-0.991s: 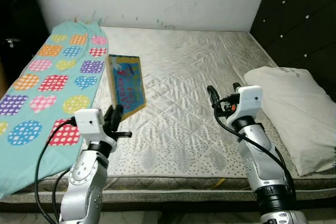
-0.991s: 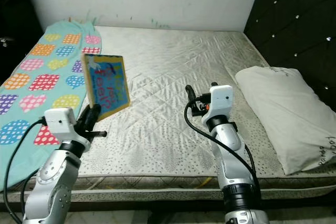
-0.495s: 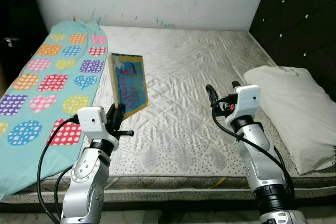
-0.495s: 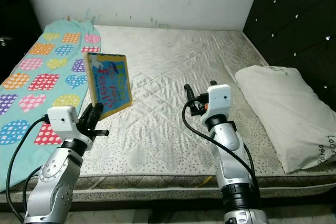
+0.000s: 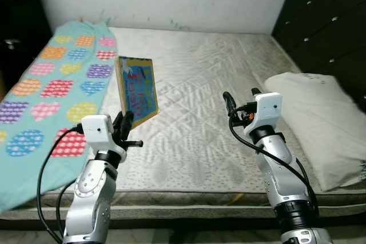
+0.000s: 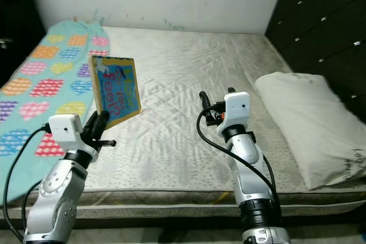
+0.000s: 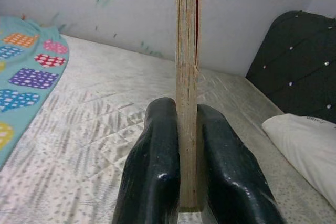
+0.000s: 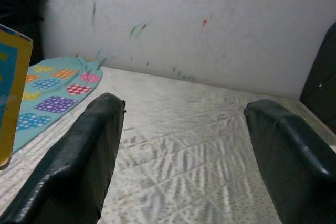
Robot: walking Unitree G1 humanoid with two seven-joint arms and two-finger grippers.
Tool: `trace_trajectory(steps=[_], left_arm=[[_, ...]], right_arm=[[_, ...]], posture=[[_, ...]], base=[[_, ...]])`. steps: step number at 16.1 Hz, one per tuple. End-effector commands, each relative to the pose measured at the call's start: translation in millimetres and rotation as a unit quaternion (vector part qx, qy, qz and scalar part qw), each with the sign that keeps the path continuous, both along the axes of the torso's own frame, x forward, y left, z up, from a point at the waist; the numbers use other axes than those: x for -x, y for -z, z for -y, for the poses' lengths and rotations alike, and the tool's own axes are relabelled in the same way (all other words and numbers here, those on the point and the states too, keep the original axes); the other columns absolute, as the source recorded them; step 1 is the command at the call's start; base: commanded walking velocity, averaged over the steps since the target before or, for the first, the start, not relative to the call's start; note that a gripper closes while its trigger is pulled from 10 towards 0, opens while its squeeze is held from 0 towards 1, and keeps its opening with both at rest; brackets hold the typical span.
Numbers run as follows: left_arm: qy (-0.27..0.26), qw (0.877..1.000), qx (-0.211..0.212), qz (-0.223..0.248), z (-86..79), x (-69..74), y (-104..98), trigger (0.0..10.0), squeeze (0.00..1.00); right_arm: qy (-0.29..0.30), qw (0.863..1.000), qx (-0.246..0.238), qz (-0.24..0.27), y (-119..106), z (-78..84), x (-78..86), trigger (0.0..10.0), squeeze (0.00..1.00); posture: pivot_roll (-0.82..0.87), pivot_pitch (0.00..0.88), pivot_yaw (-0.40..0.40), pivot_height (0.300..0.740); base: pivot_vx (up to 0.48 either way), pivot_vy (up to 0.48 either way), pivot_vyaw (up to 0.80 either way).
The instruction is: Clean up the room
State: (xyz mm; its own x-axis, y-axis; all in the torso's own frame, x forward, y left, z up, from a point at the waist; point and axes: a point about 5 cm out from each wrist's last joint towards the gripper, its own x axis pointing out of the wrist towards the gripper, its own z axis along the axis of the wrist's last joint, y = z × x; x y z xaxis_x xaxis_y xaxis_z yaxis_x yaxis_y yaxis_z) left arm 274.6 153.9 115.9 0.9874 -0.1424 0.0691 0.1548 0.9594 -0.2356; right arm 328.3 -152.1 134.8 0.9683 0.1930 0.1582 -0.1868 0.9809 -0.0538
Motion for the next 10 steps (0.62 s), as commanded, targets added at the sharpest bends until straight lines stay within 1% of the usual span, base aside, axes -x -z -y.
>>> trace_trajectory(steps=[1, 10], left_arm=[[0.006, 1.0, -0.003, 0.025, 3.1, -2.9, -9.0, 10.0, 0.0], [0.007, 1.0, -0.003, 0.025, 4.0, -3.5, -8.6, 10.0, 0.0]], right_arm=[[0.0, 1.0, 0.004, 0.005, -2.8, 0.6, -2.3, 10.0, 0.0], [-0.001, 1.0, 0.005, 0.005, -2.3, 0.5, -2.9, 10.0, 0.0]], posture=[[-0.08, 0.0, -0.047, 0.74], [-0.08, 0.0, -0.049, 0.74]], base=[[0.0, -0.266, 0.46], [0.0, -0.268, 0.45]])
